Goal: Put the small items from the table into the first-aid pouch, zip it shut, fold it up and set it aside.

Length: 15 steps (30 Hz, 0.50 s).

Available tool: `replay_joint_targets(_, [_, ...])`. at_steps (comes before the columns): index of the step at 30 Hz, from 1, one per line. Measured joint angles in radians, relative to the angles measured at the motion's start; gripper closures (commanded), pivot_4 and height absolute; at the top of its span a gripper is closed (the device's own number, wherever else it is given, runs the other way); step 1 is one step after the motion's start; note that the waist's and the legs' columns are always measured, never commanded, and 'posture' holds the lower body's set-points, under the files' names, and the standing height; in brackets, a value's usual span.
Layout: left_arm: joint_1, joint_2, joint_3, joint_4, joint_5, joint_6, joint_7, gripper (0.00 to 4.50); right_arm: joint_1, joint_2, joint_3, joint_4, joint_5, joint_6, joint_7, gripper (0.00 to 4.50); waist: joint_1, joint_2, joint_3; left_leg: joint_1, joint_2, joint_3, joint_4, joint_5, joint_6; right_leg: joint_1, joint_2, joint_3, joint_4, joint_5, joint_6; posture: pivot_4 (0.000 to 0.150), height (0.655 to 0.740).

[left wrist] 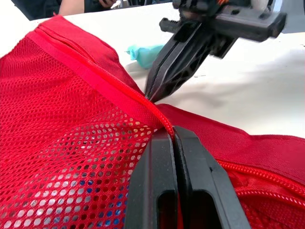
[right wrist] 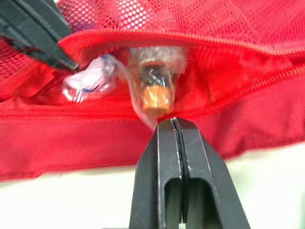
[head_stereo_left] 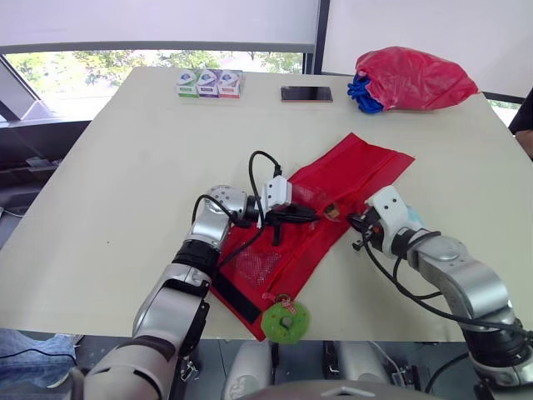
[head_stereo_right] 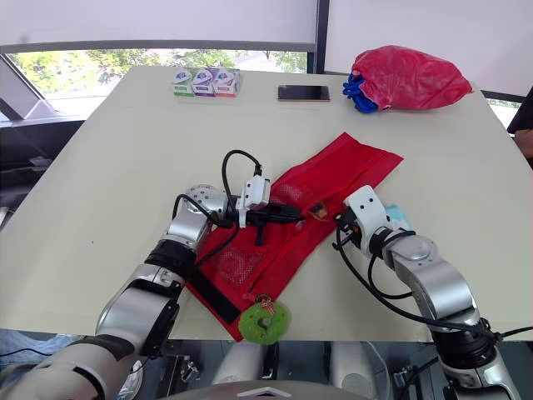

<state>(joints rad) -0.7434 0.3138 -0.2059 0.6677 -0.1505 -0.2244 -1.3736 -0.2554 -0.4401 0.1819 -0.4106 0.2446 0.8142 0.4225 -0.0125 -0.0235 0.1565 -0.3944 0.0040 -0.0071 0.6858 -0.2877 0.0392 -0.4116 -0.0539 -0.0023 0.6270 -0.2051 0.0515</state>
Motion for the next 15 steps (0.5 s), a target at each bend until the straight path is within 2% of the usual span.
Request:
replay_joint_targets(9, [-0.012, -0.004, 0.001, 0.028, 0.000, -0.010, -0.007, 4.50, -0.104, 0.118, 0.058, 0.177, -0.079, -0.126, -0.002, 4.47, -0.001, 0.000, 0.000, 0.000, 0.000, 0.000, 0.000, 0.000, 0.000, 0.000, 0.000, 0.000, 0.000, 0.000, 0.000, 0.150, 0.7400])
replay_joint_targets(15, [-0.021, -0.011, 0.002, 0.034, 0.002, -0.024, -0.009, 4.50, -0.108, 0.158, 0.074, 0.195, -0.082, -0.139, 0.001, 4.47, 0.004, 0.000, 0.000, 0.000, 0.000, 0.000, 0.000, 0.000, 0.000, 0.000, 0.000, 0.000, 0.000, 0.000, 0.000, 0.150, 0.7400])
